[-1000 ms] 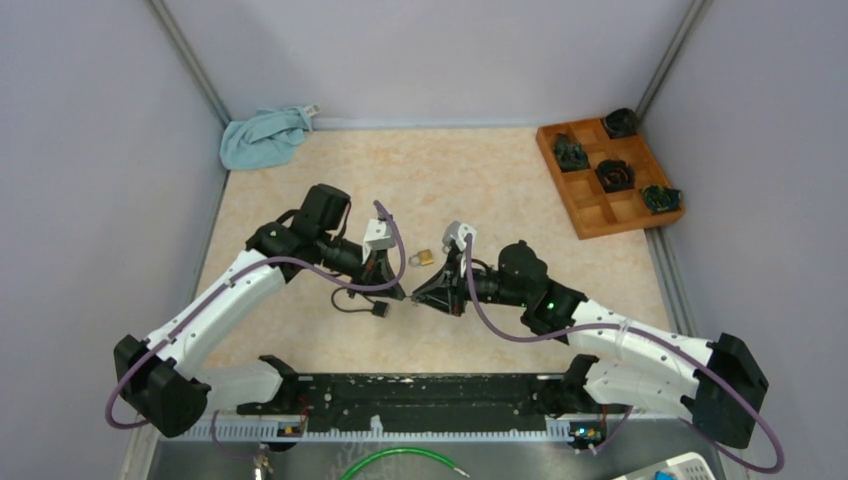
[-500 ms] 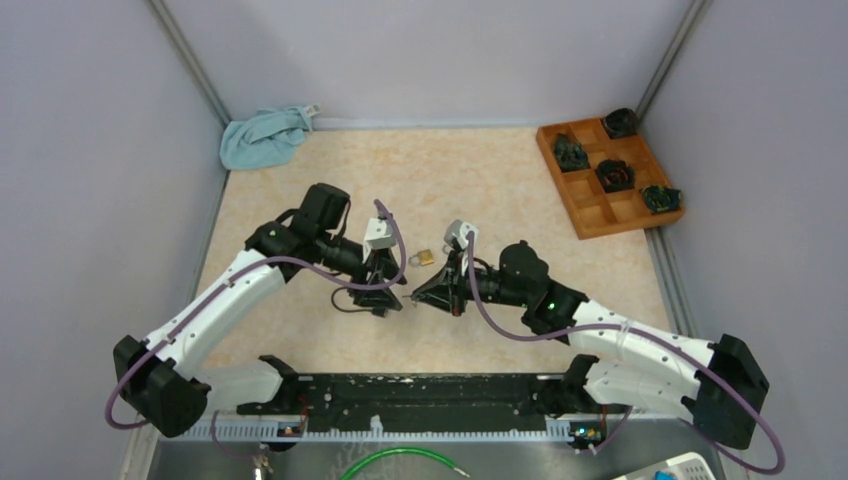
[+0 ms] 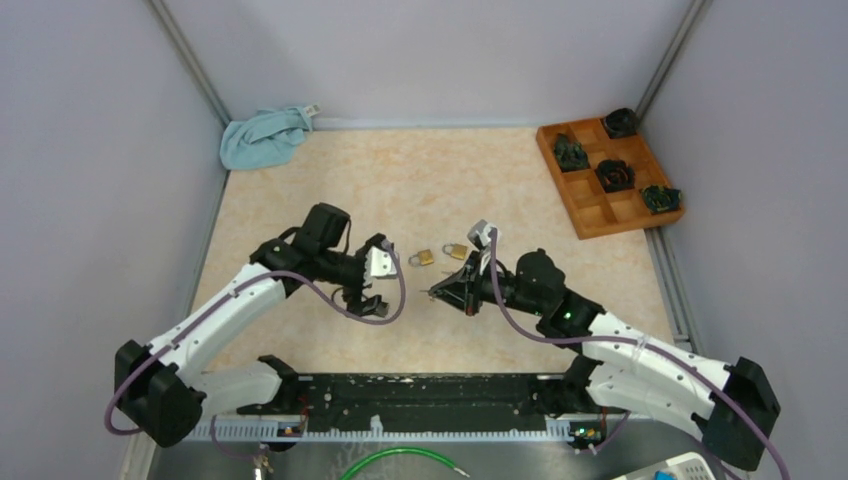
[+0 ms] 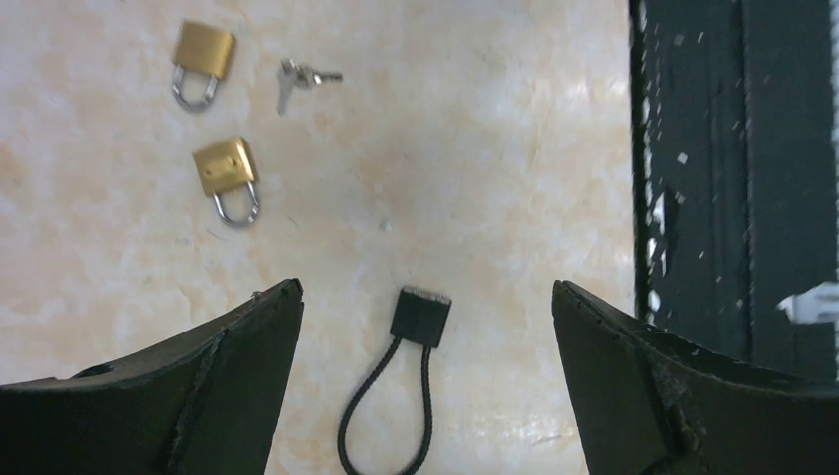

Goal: Unlock with the key
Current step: Pick up the lock from the center of the board.

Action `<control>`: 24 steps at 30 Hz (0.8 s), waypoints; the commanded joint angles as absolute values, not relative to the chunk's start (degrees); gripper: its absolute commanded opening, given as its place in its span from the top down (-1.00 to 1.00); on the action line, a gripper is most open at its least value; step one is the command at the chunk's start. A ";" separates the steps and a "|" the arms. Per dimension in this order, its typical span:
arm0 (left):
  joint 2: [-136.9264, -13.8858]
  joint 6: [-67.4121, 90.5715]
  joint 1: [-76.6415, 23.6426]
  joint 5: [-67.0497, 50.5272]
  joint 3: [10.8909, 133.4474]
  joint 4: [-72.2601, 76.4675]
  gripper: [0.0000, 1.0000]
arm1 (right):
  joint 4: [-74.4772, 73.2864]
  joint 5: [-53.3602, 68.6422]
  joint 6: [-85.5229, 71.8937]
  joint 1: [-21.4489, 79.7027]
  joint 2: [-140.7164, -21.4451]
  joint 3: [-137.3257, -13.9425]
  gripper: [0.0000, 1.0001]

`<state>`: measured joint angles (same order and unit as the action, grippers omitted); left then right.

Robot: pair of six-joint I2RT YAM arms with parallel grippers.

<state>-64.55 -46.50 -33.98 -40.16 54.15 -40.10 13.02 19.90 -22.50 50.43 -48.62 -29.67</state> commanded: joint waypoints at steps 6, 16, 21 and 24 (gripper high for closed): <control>-72.37 -64.57 -35.51 -30.14 43.42 -34.39 -1.00 | 5.94 12.23 -25.99 48.47 -41.21 -25.81 1.00; -83.40 -73.47 -35.03 -25.27 44.79 -30.58 -0.96 | 4.01 11.43 -26.85 48.26 -39.60 -26.20 1.00; -84.88 -77.59 -34.93 -26.53 44.67 -32.47 -0.73 | 3.04 11.35 -26.65 48.25 -39.24 -26.71 1.00; -85.07 -78.80 -34.89 -26.12 43.72 -31.73 -0.51 | 2.69 11.13 -26.87 48.30 -38.65 -26.72 1.00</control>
<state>-84.47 -74.08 -35.03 -26.17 43.57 -31.86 1.67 11.86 -26.24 48.82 -40.34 -25.12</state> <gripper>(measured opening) 0.820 0.015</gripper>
